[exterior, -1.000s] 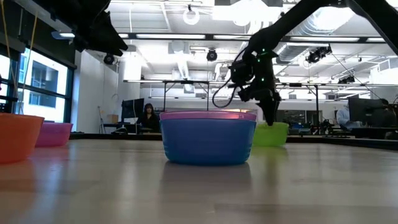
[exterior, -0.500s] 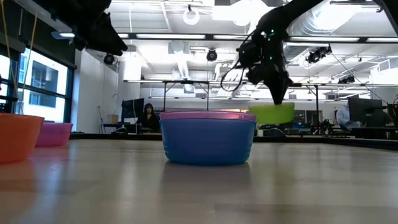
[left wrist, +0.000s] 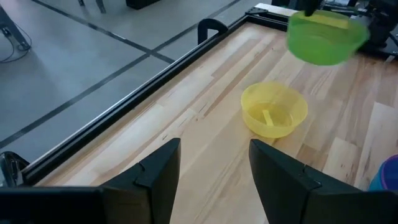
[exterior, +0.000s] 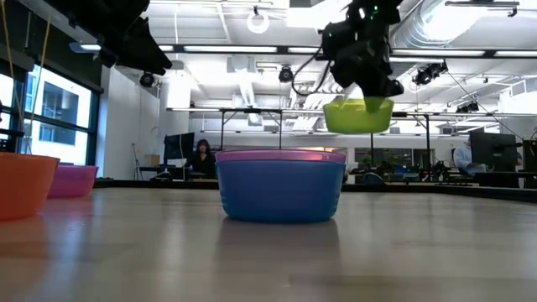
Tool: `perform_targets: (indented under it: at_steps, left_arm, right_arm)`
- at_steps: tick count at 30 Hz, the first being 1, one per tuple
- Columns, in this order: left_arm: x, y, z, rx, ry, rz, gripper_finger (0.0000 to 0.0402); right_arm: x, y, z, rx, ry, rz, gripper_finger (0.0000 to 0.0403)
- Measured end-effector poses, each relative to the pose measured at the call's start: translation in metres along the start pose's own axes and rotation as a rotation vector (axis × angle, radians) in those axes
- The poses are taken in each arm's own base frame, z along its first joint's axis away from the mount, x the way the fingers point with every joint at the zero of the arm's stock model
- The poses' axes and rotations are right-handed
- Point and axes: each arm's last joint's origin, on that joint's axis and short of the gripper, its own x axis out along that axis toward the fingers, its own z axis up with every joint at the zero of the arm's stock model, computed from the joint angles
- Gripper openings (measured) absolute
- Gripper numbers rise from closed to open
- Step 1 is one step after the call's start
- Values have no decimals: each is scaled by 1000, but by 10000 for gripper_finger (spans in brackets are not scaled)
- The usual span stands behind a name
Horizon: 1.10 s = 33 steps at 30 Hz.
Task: Nest bowls inside each other
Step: Stack the green bowl on the purple bowl
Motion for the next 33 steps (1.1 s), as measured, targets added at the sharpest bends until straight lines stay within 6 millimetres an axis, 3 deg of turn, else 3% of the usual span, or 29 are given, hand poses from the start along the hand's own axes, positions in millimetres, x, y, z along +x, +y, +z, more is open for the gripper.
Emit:
perform_targets:
  at_steps: [20,33]
  left_arm:
    - [0,0,0,-10,1,-3,181]
    - [0,0,0,-49,1,-2,181]
  right_arm:
    - [24,125,-39,-44,-66,137,0]
    - [51,164,-48,30,-49,175,0]
